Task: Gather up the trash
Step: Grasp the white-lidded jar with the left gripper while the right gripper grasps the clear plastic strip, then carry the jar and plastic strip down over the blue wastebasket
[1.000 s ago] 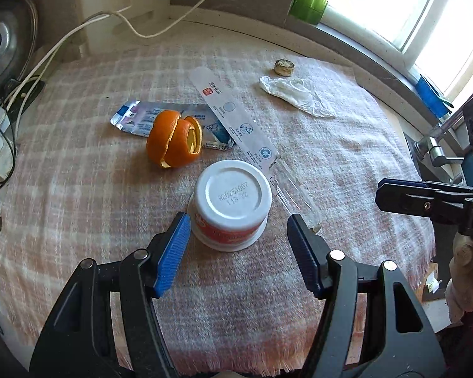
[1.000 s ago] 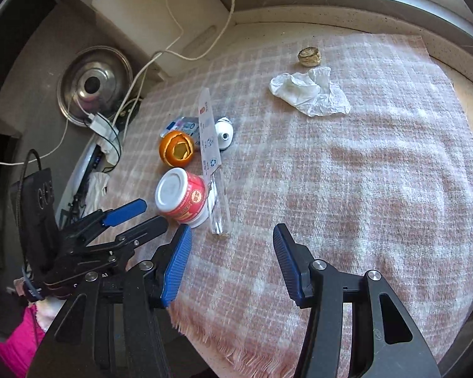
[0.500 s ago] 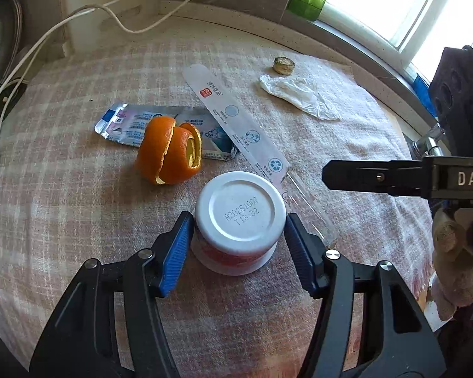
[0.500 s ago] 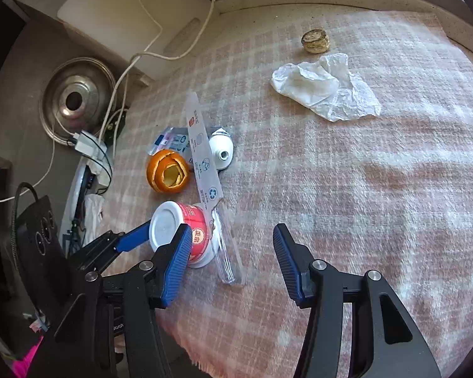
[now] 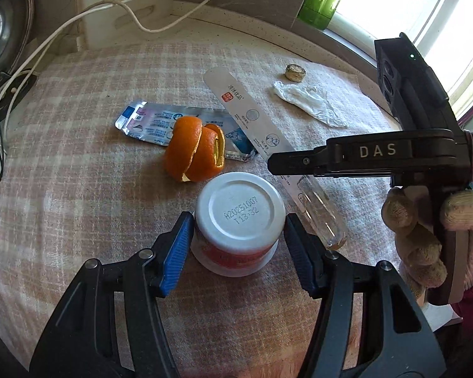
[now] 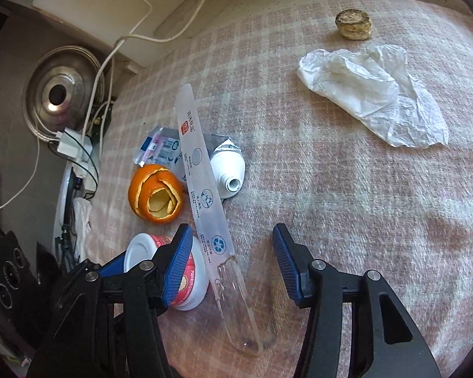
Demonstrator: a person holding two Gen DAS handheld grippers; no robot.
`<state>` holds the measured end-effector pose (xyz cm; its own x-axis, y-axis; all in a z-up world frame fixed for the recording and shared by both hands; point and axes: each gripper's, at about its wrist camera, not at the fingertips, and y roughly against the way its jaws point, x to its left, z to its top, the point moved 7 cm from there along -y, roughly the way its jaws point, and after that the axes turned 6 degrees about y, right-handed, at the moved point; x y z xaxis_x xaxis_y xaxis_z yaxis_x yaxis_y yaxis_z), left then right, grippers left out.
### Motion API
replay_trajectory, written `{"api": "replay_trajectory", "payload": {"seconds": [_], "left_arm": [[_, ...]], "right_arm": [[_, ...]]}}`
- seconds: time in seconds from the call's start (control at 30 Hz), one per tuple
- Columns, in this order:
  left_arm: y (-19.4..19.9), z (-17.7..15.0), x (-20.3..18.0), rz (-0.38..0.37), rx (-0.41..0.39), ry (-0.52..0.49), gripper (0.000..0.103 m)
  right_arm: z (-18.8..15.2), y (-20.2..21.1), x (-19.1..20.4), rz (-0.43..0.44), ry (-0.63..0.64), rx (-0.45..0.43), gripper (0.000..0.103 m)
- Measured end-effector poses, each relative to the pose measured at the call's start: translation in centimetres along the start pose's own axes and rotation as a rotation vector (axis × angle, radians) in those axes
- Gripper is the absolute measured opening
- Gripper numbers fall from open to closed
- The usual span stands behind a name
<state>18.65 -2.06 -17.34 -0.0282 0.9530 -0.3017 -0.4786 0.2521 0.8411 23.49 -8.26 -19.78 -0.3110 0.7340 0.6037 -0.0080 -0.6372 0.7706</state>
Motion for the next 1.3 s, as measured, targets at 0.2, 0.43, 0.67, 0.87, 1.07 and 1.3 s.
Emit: {"api": "replay_trajectory", "payload": {"seconds": [0.2,0.43,0.67,0.87,1.07,1.3], "left_arm": [[1.4,-0.5,1.2,0.007,-0.023,0.034,0.06],[3.9,-1.5,2.1,0.012,-0.06,0.044,0.06],[6.7,-3.3,2.3,0.014,-0.088,0.04,0.06],[9.2,-5.3,1.9,0.007,-0.113,0.028,0.06],[10.9,-8.0,1.6,0.003,-0.112,0.009,0.06],[12.5,-11.4,1.7,-0.006,-0.116,0.015,0.06]], "right_arm": [[-0.2,0.0,1.5,0.015,0.046,0.006,0.009],[-1.0,3.0,3.0,0.0,0.076,-0.074,0.009],[-4.5,6.7,4.1,-0.038,0.098,-0.147,0.009],[-8.7,8.7,4.8,-0.062,0.104,-0.164,0.009],[-13.3,9.8,5.6,-0.065,0.102,-0.164,0.009],[-17.8,10.2,6.8,-0.048,0.09,-0.14,0.009]]}}
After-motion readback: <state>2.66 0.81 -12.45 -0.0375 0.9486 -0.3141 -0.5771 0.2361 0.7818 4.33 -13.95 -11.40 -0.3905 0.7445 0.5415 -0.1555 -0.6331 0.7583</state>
